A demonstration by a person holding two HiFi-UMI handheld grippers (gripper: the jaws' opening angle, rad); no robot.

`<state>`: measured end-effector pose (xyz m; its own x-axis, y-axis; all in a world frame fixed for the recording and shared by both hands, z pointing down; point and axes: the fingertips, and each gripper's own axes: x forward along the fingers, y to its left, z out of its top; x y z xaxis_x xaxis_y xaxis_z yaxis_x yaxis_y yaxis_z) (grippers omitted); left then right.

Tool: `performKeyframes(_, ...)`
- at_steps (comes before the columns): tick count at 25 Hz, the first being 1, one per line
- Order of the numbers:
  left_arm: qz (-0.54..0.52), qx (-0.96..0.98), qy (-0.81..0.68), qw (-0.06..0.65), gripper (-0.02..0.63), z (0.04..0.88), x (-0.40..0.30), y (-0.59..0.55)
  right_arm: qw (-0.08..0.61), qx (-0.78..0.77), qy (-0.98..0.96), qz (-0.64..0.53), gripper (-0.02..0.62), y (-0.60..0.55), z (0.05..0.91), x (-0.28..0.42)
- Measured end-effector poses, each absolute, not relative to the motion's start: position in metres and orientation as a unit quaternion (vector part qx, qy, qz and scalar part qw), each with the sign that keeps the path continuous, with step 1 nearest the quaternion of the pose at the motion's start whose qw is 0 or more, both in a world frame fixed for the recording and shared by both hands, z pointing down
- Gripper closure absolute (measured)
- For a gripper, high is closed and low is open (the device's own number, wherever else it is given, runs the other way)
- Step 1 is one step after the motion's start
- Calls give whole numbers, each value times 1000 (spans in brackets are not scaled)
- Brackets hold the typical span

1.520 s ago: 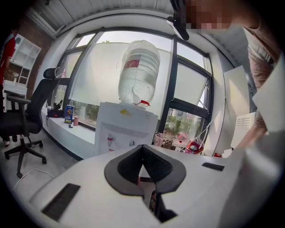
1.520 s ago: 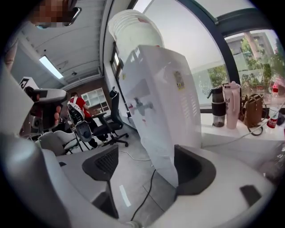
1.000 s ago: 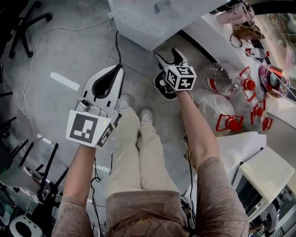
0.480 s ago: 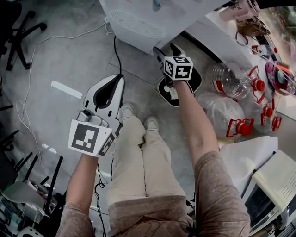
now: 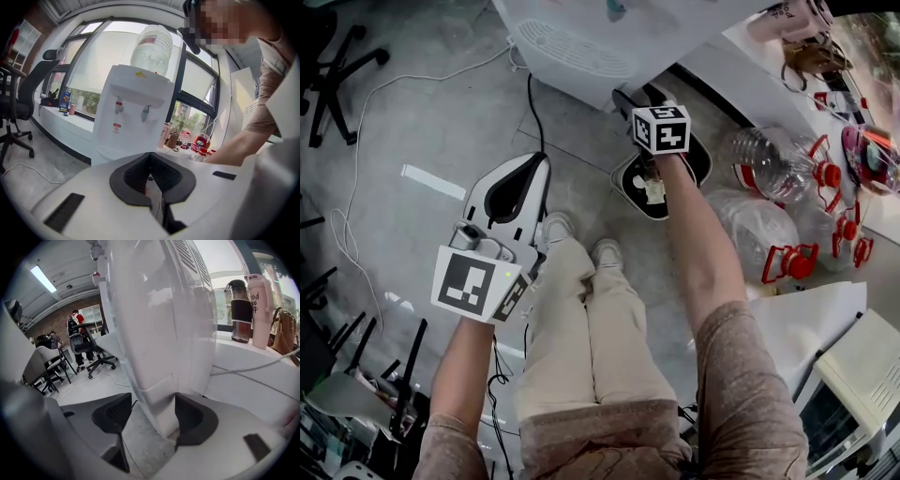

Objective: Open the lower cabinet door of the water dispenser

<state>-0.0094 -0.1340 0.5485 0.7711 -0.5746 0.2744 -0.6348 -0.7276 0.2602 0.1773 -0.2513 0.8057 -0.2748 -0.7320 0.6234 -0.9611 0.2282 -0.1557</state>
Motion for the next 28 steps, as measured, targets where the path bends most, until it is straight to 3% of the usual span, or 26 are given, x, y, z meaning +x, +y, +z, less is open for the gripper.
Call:
performKeyframes(7, 85, 922, -330, 185, 594, 555, -6, -134, 220, 559, -754, 266, 326, -253, 806, 182)
performKeyframes(12, 83, 920, -332, 190, 594, 555, -7, -136, 224, 573, -737, 278, 385, -248, 806, 180)
performKeyframes(28, 84, 914, -343, 198, 594, 558, -16, -137, 210, 586, -721, 303, 425, -223, 804, 164)
